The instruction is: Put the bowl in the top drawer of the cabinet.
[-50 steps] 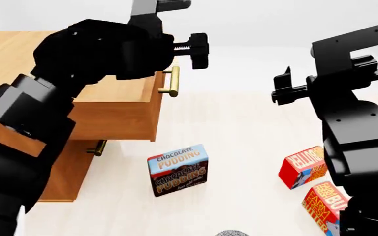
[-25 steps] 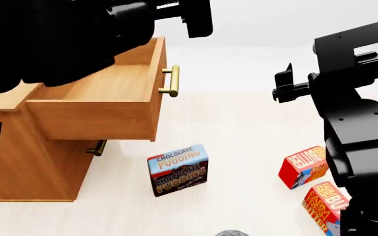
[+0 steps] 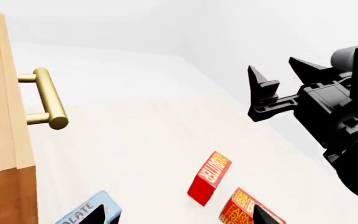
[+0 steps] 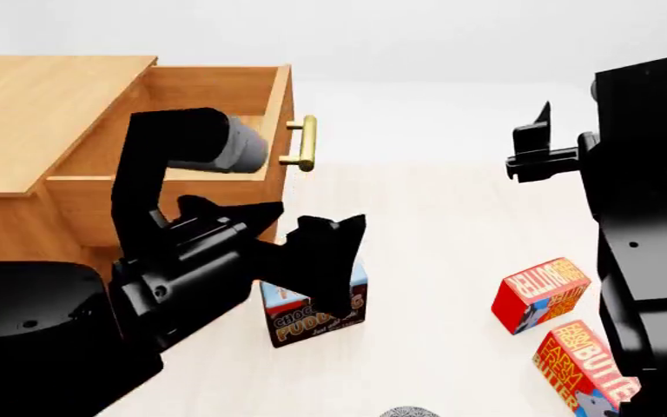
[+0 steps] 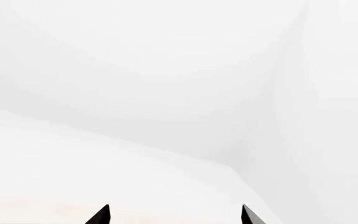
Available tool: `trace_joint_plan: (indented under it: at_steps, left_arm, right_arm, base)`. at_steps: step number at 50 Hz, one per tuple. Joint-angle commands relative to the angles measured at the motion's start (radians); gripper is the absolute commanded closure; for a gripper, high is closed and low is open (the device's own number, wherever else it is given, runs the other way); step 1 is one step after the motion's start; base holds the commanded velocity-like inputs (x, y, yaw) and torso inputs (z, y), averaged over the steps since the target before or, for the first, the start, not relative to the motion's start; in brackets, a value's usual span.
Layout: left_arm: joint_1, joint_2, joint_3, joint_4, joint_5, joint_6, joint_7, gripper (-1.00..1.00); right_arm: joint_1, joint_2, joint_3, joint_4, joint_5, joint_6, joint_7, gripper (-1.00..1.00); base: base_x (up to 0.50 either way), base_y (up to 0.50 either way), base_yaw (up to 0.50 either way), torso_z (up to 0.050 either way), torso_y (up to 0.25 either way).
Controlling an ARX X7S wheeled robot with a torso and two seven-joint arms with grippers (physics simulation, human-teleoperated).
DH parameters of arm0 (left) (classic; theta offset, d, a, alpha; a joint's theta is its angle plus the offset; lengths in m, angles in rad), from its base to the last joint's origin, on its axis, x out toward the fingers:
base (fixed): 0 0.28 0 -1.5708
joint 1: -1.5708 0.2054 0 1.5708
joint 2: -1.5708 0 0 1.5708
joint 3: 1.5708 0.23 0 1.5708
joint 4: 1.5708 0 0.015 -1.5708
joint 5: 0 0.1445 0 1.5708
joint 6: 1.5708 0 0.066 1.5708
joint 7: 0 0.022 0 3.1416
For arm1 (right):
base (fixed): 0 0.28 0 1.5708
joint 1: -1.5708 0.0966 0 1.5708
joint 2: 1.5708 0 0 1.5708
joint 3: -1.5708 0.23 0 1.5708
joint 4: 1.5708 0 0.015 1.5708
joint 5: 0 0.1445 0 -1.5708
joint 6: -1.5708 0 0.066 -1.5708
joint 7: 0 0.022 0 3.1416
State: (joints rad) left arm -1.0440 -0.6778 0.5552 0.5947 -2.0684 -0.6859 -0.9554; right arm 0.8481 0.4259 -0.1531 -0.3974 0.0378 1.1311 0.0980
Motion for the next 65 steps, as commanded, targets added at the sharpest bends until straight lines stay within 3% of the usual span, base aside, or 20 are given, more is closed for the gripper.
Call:
trace_joint_plan:
  at_steps: [1, 11, 24, 54, 65]
  left_arm:
    - [0.216, -0.029, 0.028, 0.044, 0.073, 0.003, 0.054, -1.00]
    - [0.351, -0.018, 0.097, -0.050, 0.232, -0.027, 0.156, -1.00]
    - [0.453, 0.011, 0.161, -0.146, 0.296, -0.028, 0.215, -1.00]
    - [0.534, 0.041, 0.243, -0.180, 0.369, -0.054, 0.304, -1.00]
    - [0.493, 0.106, 0.266, -0.295, 0.398, -0.059, 0.316, -1.00]
  right_arm:
    - [-0.044, 0.011, -0.007, -0.028, -0.015, -0.024, 0.021, -1.00]
    - [-0.077, -0.004, 0.001, 0.045, -0.012, -0.099, 0.031, -1.00]
    - [-0.103, -0.001, 0.018, 0.054, -0.003, -0.118, 0.030, -1.00]
    - [-0.112, 0.000, 0.011, 0.075, 0.005, -0.135, 0.026, -1.00]
    - [-0.124, 0.001, 0.016, 0.084, 0.009, -0.149, 0.026, -1.00]
  base:
    - [0.00, 0.00, 0.00, 0.000, 0.000]
    - [0.00, 0.00, 0.00, 0.000, 0.000]
    - [0.00, 0.00, 0.00, 0.000, 0.000]
    - [0.00, 0.00, 0.00, 0.000, 0.000]
    - [0.00, 0.00, 0.00, 0.000, 0.000]
